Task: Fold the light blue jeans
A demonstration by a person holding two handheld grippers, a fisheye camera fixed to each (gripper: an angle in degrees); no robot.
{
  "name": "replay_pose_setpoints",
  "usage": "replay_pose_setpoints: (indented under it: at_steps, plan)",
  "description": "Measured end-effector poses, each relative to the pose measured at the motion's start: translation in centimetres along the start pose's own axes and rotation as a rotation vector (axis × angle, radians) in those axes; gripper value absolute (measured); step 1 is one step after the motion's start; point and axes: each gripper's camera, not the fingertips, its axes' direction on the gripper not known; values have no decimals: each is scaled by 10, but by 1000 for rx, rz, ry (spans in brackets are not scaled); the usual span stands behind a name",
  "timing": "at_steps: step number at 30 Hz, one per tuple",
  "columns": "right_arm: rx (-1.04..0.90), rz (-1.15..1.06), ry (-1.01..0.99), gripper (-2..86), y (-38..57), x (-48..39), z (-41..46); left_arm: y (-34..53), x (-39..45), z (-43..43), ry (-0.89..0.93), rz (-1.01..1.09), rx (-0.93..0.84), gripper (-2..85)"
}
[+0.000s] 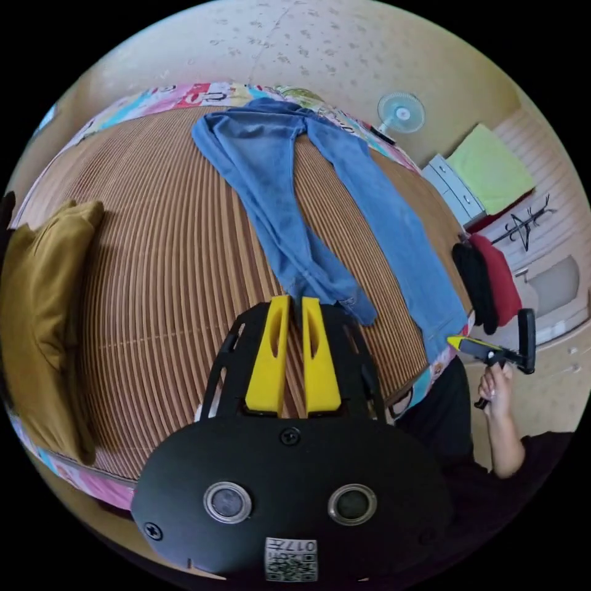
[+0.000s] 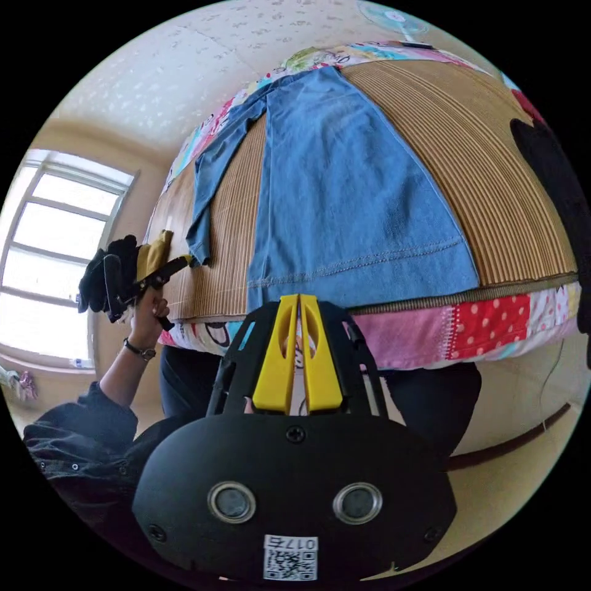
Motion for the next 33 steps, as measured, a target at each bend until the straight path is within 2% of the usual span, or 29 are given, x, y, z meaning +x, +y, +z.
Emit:
replay_pose_setpoints:
  at_steps: [1, 3, 5, 7, 9, 11, 13, 16, 19, 23, 25, 28, 30, 32, 33]
  plan:
    - [4, -17, 11, 6, 2, -3, -4, -4, 0, -5, 5, 18, -32, 22]
    - [32, -98, 47, 6, 13, -16, -20, -4, -10, -22, 128, -14, -81, 12]
    - [50, -132, 50, 6, 21, -23, -29, 30, -36, -63, 539, -93, 56, 5]
    - [59, -144, 18, 7, 27, -24, -34, 78, -61, -84, 710, -225, 143, 3]
    - [53, -167, -58, 8, 32, -18, -32, 128, -78, -94, 628, -307, 161, 3]
    - [3, -150, -104, 9, 33, -8, -23, 183, -104, -95, 435, -463, 95, 1]
    - [-45, -136, -158, 12, 33, -1, -15, 207, -121, -101, 411, -532, 97, 5]
    - [-72, -165, -243, 20, 36, 1, -12, 204, -124, -133, 319, -454, 153, 49]
    - [-116, -189, -287, 41, 38, 1, -6, 164, -99, -153, 258, -233, 159, 93]
    - [-193, -156, -369, 63, 48, 9, 8, 102, -48, -128, 198, 20, 60, 127]
    - [-199, -143, -385, 66, 55, 13, 8, 83, -29, -105, 117, 73, -19, 118]
    - [-218, -144, -381, 73, 63, 18, 1, 71, -27, -79, -41, 25, -128, 44]
    - [-219, -153, -371, 82, 64, 22, -9, 75, -46, -100, 123, -26, -61, 41]
    - [-229, -163, -388, 90, 64, 24, -14, 94, -90, -146, 459, -87, 150, 40]
    - [-237, -176, -405, 92, 63, 25, -16, 100, -104, -154, 522, -112, 187, 40]
